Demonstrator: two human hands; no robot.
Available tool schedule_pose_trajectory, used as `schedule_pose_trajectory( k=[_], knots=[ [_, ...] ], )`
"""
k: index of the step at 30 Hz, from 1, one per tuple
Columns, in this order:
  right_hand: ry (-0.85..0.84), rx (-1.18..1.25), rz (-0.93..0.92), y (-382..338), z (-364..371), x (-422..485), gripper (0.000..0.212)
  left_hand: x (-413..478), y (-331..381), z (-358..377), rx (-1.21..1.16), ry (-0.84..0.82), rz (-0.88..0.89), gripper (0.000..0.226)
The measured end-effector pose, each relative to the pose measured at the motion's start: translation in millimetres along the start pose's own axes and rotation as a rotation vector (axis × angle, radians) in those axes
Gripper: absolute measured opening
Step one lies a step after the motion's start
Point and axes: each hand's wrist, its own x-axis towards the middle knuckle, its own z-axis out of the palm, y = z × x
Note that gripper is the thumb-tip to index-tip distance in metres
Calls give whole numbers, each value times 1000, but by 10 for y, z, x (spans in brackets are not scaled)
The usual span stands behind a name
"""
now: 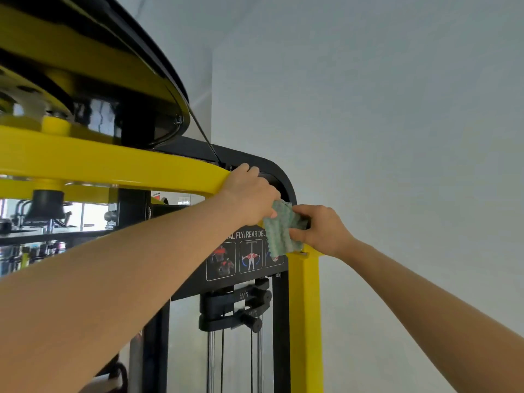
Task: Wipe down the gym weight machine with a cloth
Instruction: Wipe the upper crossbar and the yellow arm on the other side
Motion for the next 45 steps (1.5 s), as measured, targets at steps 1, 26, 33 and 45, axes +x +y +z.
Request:
schedule_pose_trajectory(
  k=[1,26,33,45],
  knots=[
    [-13,21,9,-40,-29,-4,41,-52,-40,-7,5,15,-18,45],
    [249,140,-218,-2212,273,290,47,-1903,-1486,-153,105,341,-268,53],
    [297,136,-311,-2523,382,260,50,-2193,-1765,-106,-56,352,-109,61],
    [309,154,-466,-3127,537,224,58,-2776,-2285,-88,115,504,-110,60]
  ],
)
